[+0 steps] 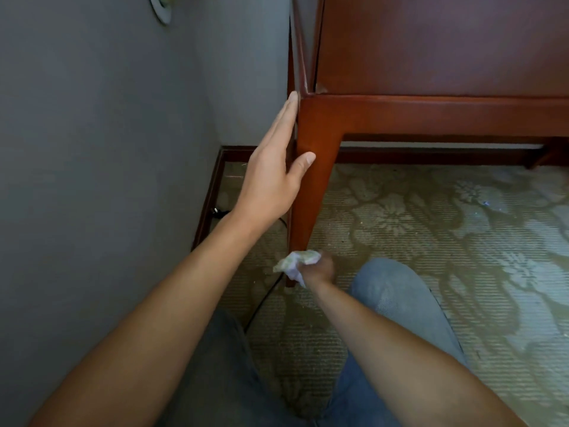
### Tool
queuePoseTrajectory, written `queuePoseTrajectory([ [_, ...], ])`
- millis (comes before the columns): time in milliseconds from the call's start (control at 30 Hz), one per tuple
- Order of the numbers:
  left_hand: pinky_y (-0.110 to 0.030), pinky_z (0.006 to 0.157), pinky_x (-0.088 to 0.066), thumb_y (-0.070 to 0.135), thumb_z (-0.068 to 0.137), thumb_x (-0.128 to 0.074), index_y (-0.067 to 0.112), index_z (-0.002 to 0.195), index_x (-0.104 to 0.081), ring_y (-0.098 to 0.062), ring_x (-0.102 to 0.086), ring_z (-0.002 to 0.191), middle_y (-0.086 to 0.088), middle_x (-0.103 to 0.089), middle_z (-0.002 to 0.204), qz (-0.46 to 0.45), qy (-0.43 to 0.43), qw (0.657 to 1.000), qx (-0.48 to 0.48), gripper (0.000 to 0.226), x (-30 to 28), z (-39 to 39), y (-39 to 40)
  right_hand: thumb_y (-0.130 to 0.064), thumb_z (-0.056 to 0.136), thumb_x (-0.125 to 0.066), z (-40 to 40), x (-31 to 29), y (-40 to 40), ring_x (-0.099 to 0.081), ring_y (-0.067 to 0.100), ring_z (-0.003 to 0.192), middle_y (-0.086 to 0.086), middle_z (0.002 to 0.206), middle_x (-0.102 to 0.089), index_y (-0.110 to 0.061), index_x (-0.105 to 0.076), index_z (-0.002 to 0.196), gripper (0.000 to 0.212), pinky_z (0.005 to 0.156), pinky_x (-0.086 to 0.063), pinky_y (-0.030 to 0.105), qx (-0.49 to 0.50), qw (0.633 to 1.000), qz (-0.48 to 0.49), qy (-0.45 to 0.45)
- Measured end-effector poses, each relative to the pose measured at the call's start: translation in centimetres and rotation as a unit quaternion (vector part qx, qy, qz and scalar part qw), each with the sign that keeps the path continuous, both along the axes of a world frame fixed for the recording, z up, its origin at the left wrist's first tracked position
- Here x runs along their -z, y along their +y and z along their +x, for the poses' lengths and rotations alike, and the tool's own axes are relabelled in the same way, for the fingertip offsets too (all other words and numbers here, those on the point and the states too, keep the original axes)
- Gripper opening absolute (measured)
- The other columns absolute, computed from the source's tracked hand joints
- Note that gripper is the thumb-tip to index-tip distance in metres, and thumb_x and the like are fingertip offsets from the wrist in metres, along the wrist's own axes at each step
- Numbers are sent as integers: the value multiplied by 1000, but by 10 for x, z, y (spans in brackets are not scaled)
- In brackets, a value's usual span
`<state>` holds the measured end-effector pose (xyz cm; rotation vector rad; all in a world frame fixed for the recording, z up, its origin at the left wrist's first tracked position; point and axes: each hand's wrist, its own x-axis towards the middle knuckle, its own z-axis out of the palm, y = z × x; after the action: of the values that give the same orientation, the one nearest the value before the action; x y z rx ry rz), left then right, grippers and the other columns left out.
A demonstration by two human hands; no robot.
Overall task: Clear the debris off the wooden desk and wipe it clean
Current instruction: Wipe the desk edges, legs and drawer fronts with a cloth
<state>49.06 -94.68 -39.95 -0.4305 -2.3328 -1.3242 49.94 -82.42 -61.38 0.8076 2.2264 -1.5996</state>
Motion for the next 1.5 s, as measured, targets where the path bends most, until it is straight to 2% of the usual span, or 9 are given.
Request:
queuePoseTrajectory([
  [267, -30, 123, -33, 27, 109, -54, 24, 167, -6, -8, -32, 152, 4, -35, 167, -6, -19, 999, -45, 75, 4, 3, 12, -17, 79, -89, -90, -36, 36, -62, 29, 122, 13, 136, -63, -8, -58, 143, 71, 102, -57, 43, -404, 885, 195, -124],
  [500, -48, 123, -36, 20, 103, -63, 38, 164, 5, -4, -36, 148, 10, -32, 165, 46, -141, 988, -48, 93, 72, 16, 35, -7, 62, -83, -72, 11, 62, -68, 29, 104, 11, 111, -71, -15, -67, 116, 57, 80, -59, 39, -140, 987, -76, 12],
  [667, -48, 120, -40, 14, 103, -62, 42, 162, 9, -1, -42, 144, 13, -34, 161, 53, -156, 982, -89, 97, 100, 13, 42, -39, 69, -64, -55, 77, 40, -75, 31, 93, 14, 100, -77, -19, -71, 112, 47, 88, -62, 51, -86, 979, -185, -31],
  [800, -51, 112, -48, 15, 103, -62, 44, 160, 13, -19, -54, 137, -4, -46, 156, 7, -155, 980, -125, 99, 104, 11, 42, -18, 94, -64, -46, 29, 39, -71, 20, 84, 4, 93, -73, -23, -67, 106, 14, 80, -59, 36, -79, 981, -174, 16],
  [900, -55, 102, -53, 18, 100, -65, 37, 160, 11, -30, -62, 124, -15, -55, 144, -77, -159, 972, -154, 98, 96, 14, 44, -12, 94, -65, -38, -32, 47, -71, 18, 96, 1, 107, -71, -26, -57, 124, 35, 84, -59, 34, -48, 967, -204, 144],
  [1067, -58, 126, -23, 15, 96, -71, -5, 157, -17, -40, -20, 156, -28, -19, 165, -383, 186, 863, -273, 84, 63, 22, 37, 0, 93, -66, -31, -121, 55, -70, 1, 97, -6, 112, -72, -33, -54, 128, 49, 79, -53, 17, -41, 893, -280, 350],
  [1200, -50, 129, -5, 25, 100, -69, -3, 161, -14, -32, -2, 157, -18, -9, 167, -527, 248, 777, -240, 86, 34, 9, 25, -9, 100, -56, -37, -97, 36, -67, 2, 104, -12, 112, -70, -34, -54, 128, 38, 91, -53, 25, -28, 915, -245, 320],
  [1367, -49, 128, 9, 57, 90, -70, -6, 158, 14, -37, 28, 153, -25, 23, 166, -592, 188, 755, -210, 126, 36, -1, 18, -20, 106, -49, -48, -18, 23, -67, 17, 94, 4, 111, -69, -31, -57, 116, 17, 80, -55, 35, -13, 958, -269, 97],
  [1500, -50, 127, 12, 64, 91, -66, -7, 156, 18, -39, 33, 150, -25, 37, 161, -597, 198, 747, -215, 128, 41, -6, 15, -28, 104, -48, -58, -48, 20, -66, 14, 114, 1, 129, -67, -33, -53, 139, 36, 101, -53, 38, -17, 957, -253, 139],
])
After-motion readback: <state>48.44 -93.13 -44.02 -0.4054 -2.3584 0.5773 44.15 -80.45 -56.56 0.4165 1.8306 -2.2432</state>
